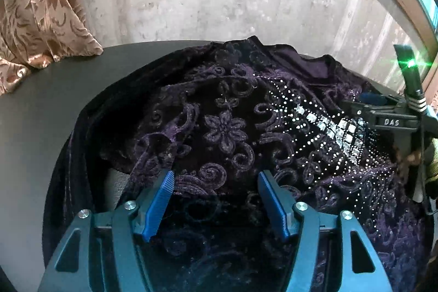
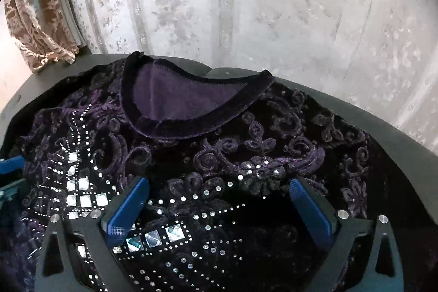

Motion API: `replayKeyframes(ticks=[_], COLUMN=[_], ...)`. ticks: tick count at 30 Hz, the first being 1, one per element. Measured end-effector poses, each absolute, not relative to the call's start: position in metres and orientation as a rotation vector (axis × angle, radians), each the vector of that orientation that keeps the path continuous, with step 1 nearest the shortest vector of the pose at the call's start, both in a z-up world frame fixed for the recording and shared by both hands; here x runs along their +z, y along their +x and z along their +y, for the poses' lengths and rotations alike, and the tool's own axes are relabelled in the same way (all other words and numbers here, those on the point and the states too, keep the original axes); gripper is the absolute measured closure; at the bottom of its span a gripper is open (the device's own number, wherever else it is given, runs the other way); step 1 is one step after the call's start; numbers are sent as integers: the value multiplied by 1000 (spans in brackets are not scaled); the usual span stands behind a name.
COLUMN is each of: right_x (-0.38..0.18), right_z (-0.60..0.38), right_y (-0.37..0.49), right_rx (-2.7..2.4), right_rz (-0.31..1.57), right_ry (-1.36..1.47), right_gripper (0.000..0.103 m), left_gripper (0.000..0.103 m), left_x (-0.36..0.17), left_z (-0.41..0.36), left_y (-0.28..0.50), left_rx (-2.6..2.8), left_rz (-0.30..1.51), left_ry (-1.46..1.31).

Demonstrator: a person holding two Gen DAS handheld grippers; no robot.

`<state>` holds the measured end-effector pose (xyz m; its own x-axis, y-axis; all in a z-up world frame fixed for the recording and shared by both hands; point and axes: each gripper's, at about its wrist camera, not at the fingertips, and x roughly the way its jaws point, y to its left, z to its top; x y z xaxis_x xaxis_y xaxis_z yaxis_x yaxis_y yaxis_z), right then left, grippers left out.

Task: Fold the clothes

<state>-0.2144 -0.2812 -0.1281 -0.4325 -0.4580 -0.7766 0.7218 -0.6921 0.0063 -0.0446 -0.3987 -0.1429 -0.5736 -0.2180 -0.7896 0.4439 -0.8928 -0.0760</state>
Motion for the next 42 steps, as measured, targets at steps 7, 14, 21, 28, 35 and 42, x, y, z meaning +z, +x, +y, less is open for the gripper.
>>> replayKeyframes(ticks=[7,14,21,28,35,42], right_x=[-86,-72,-113,-115,-78,-85], right_z=[-209,-69,64,86,15,-92], right_y=[-198,-183,-175,-161,-129,-66], right_rx=[-2138,-2210,-2359,-2408,-2332,-2002], right_rz=[201,163,251,225,202,131], right_ry=[913,965,1203,1204,986,954], right_gripper=[0,0,14,14,14,14], left_gripper=[40,40,38,38,38,38], left_x=[-112,-111,-137,-142,-142,-142], left_z=[-346,-295,-281,-280,-282,-281], left_y=[-24,-18,6,18,19,17], left_rx=[-2458,-2578,-2567,-2535,-2544,-2542], left_rz=[223,194,299,340,368,340], left_ry=[1060,1074,1151,1106,1097,1117])
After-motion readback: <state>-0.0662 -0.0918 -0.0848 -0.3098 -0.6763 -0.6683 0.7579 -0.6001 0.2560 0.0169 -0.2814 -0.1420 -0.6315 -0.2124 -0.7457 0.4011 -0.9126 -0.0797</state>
